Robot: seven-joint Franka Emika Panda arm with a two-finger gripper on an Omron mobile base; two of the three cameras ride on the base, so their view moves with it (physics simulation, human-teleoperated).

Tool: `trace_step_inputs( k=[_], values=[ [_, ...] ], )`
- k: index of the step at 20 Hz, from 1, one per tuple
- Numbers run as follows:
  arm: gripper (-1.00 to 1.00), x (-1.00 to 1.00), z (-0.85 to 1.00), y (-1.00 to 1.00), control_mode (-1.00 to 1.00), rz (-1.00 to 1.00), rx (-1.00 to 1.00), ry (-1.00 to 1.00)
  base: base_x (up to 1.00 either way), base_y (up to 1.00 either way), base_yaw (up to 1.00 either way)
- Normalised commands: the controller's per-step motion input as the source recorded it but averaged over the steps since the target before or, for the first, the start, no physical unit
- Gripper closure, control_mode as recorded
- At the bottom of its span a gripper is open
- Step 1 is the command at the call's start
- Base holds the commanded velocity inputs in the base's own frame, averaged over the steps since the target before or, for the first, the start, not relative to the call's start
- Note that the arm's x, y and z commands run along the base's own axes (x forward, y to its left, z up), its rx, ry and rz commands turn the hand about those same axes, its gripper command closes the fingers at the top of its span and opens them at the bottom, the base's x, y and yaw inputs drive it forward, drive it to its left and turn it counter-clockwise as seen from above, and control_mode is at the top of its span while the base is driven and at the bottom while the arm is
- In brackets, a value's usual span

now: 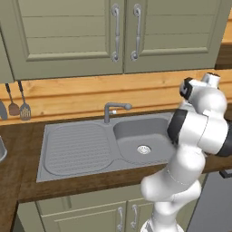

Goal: Pick the mushroom from the sink and place it in the bowl. Then pick the bowl and place it in the microwave. Then close the microwave door and press the start button.

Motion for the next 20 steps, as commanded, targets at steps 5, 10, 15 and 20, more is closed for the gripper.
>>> trace_step_inputs(
  k=[5,10,15,20],
  values=[
    [1.00,-0.01,0.14,-1.00,-1.00,0.01,-0.16,-0.05,0.00,0.00,0.00],
    [1.00,0.00,0.00,-1.00,-1.00,0.00,-0.08,0.00,0.00,0.00,0.00],
    [1.00,0.00,-0.06,-1.00,-1.00,0.00,-0.02,0.00,0.00,0.00,0.00],
    [1.00,0.27,-0.32,-0.74,-1.00,0.00,0.00,0.00,0.00,0.00,0.00]
  ],
)
